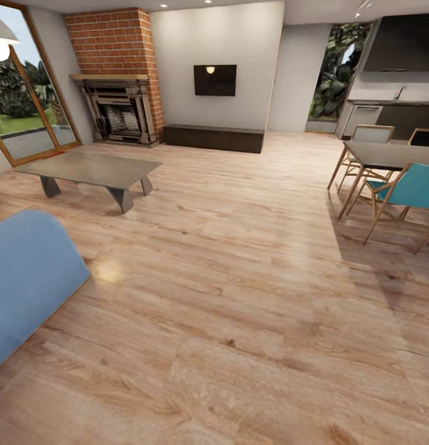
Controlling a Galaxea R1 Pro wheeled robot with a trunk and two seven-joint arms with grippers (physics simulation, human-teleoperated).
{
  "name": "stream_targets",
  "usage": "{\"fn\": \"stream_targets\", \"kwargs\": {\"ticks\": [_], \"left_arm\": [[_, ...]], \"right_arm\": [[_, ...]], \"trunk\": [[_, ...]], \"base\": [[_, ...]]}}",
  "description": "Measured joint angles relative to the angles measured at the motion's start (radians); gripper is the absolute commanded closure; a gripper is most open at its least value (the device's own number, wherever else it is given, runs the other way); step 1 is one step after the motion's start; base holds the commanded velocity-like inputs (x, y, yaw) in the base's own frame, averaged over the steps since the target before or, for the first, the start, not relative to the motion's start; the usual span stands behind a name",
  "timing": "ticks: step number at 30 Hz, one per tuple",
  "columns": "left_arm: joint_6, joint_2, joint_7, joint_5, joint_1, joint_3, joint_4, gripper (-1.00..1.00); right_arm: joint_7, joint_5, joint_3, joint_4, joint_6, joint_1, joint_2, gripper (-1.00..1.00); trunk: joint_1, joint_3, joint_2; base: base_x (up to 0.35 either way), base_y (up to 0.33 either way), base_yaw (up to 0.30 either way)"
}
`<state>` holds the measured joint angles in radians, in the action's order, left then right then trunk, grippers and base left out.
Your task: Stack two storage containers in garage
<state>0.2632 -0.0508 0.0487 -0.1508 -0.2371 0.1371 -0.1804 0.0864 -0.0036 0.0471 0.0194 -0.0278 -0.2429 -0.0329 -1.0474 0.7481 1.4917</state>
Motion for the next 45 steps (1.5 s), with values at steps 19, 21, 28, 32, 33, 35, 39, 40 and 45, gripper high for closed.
{"fn": "stream_targets", "kwargs": {"ticks": [19, 21, 28, 32, 33, 35, 39, 40, 45], "left_arm": [[0.0, 0.0, 0.0, 0.0, 0.0, 0.0, 0.0, -1.0], [0.0, 0.0, 0.0, 0.0, 0.0, 0.0, 0.0, -1.0], [0.0, 0.0, 0.0, 0.0, 0.0, 0.0, 0.0, -1.0], [0.0, 0.0, 0.0, 0.0, 0.0, 0.0, 0.0, -1.0], [0.0, 0.0, 0.0, 0.0, 0.0, 0.001, 0.0, -1.0], [0.0, 0.0, 0.0, 0.0, 0.0, 0.001, 0.0, -1.0], [0.0, 0.0, 0.0, 0.0, 0.0, 0.0, 0.0, -1.0], [0.0, 0.0, 0.0, 0.0, 0.0, 0.0, 0.0, -1.0], [0.0, 0.0, 0.0, 0.0, 0.0, 0.0, 0.0, -1.0]], "right_arm": [[0.0, 0.003, 0.0, 0.0, 0.0, 0.0, 0.001, -1.0], [0.001, 0.004, 0.001, 0.0, 0.0, 0.0, 0.0, -1.0], [0.001, 0.008, 0.0, -0.001, 0.0, 0.0, -0.004, -1.0], [0.001, 0.008, -0.001, -0.001, 0.0, 0.0, -0.005, -1.0], [0.001, 0.008, -0.001, -0.001, 0.0, 0.0, -0.005, -1.0], [0.001, 0.008, -0.001, -0.001, 0.0, 0.0, -0.005, -1.0], [0.001, 0.007, 0.0, -0.001, 0.0, 0.0, -0.004, -1.0], [0.001, 0.007, 0.0, 0.0, 0.0, 0.0, -0.004, -1.0], [0.001, 0.005, 0.0, 0.0, 0.0, 0.0, -0.004, -1.0]], "trunk": [[0.0, 0.0, 0.0], [0.0, 0.0, 0.0], [0.0, 0.0, 0.0], [0.0, 0.0, 0.0], [0.0, 0.0, 0.0], [0.0, 0.0, 0.0], [0.0, 0.0, 0.0], [0.0, 0.0, 0.0], [0.0, 0.0, 0.0]], "base": [[0.344, 0.0, 0.0], [0.344, 0.0, 0.0], [0.344, 0.0, 0.0], [0.344, 0.0, 0.0], [0.344, 0.0, 0.0], [0.344, 0.0, 0.0], [0.344, 0.0, 0.0], [0.344, 0.0, 0.0], [0.344, 0.0, 0.0]]}}
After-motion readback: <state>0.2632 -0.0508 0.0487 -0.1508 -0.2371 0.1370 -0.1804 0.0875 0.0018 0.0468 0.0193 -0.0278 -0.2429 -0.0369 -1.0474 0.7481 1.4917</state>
